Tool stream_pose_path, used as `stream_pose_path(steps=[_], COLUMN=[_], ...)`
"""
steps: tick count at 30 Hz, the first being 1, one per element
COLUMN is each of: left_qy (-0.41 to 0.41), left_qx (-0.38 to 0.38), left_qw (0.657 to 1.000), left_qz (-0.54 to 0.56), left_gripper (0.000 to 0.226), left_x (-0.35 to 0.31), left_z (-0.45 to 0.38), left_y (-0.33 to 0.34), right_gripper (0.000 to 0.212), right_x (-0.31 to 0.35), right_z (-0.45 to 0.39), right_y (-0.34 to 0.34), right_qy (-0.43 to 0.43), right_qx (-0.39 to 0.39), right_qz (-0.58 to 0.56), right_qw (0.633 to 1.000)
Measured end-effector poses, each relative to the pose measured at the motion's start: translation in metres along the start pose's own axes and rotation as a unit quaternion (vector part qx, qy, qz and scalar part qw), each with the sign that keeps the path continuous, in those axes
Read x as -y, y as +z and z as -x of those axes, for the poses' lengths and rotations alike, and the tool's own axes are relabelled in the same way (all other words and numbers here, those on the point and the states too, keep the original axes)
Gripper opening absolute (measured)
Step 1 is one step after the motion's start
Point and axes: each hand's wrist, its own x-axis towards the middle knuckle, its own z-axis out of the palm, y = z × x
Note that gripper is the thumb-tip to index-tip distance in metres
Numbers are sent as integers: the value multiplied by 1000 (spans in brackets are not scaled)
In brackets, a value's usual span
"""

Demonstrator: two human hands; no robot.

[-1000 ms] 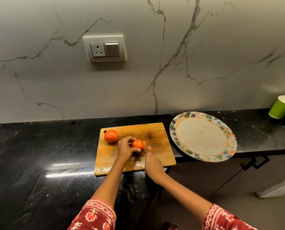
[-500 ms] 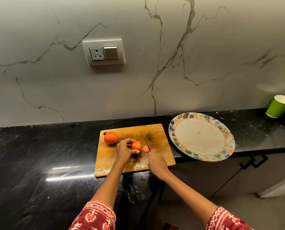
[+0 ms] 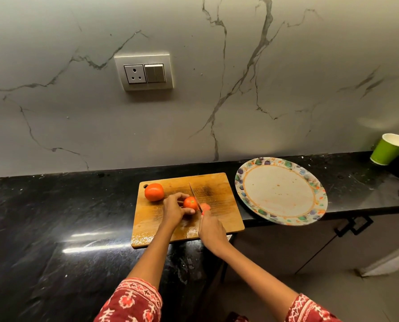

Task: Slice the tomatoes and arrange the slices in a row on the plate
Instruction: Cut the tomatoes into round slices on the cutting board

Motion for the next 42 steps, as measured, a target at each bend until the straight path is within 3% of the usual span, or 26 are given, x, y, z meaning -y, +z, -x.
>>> stream_pose_path(steps=[11, 17, 23, 32, 42], left_qy=[-3, 8, 3, 11, 1], left_qx=[3, 5, 5, 10, 9], left_qw=[1000, 999, 999, 998, 998], left_qz=[-29, -39, -44, -61, -59], left_gripper=[44, 44, 45, 45, 45], left_x=[-4, -3, -1, -5, -3], left_z=[-2, -1, -1, -6, -4], left_y=[1, 0, -2, -4, -2], right_gripper=[35, 23, 36, 26, 29], right_x=[6, 16, -1, 8, 0], right_z=[-2, -19, -3, -22, -15], right_y=[-3, -3, 7, 2, 9], right_qy=[10, 15, -3, -8, -17], right_qx=[8, 11, 7, 9, 1], right_qz=[29, 37, 57, 51, 81], right_qw=[1000, 999, 998, 999, 997])
